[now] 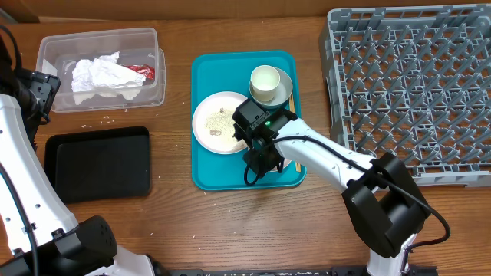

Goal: Sort waste into correct bins and load items into the dishwasher
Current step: 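Lower the right gripper and grasp the small pink bowl's rim, then carry the pink bowl right and set it upside down in the rack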

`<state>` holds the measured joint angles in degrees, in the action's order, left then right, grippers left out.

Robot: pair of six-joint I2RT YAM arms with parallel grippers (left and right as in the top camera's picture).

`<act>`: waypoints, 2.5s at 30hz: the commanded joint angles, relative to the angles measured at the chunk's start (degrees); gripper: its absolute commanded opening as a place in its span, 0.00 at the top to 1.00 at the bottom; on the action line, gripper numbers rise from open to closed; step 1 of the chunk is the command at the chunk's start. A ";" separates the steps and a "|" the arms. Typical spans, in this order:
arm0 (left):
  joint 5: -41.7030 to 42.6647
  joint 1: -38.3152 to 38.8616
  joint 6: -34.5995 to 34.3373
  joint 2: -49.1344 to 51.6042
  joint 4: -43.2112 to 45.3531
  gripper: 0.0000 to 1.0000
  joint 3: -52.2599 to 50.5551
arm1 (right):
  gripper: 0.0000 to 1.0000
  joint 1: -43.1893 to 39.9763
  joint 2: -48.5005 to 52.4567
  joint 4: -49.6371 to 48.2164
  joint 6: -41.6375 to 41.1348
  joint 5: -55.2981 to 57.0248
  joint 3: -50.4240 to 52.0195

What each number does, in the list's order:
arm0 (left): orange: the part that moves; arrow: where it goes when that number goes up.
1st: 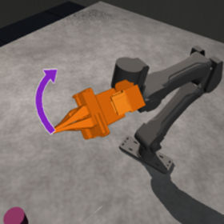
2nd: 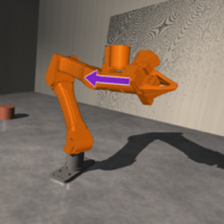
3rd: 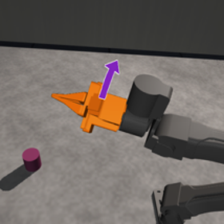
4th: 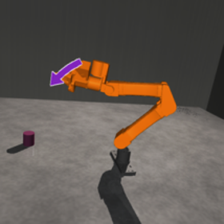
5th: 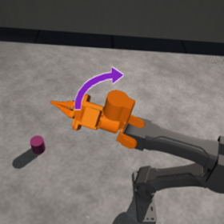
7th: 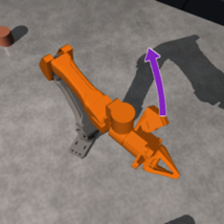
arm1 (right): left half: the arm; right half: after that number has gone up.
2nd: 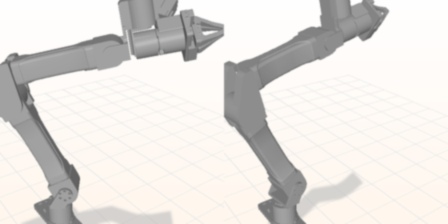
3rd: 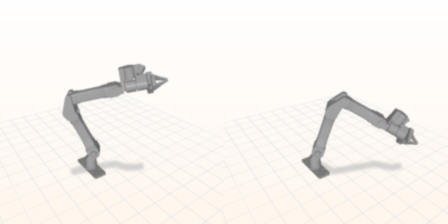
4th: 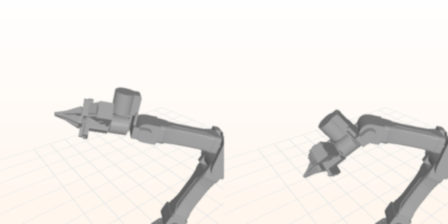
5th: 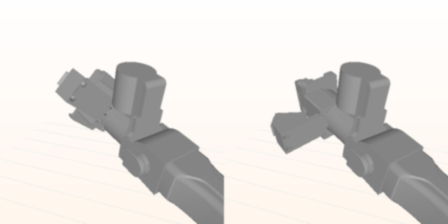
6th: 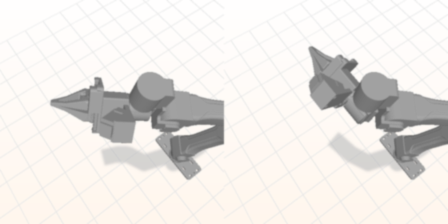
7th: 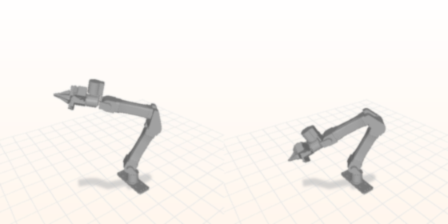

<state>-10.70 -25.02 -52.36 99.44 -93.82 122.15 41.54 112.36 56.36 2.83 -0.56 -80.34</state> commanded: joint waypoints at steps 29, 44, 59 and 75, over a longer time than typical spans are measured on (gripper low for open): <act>-0.20 -0.09 0.52 0.37 -0.02 0.00 -0.28 | 0.96 -26.34 -0.09 15.76 -1.68 -14.14 -50.03; -0.20 -0.11 0.52 0.37 -0.02 0.00 -0.28 | 0.96 -62.40 12.66 0.57 -1.18 -69.35 -48.33; -0.20 -0.11 0.52 0.37 -0.02 0.00 -0.28 | 0.96 -69.77 24.63 -5.11 -18.34 -74.16 -48.30; -0.20 -0.11 0.52 0.37 -0.02 0.00 -0.28 | 0.95 -66.77 24.74 -3.45 -22.64 -65.57 -48.30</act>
<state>-10.70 -25.02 -52.36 99.44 -93.82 122.15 -25.28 137.56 50.35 -19.42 -75.50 -128.31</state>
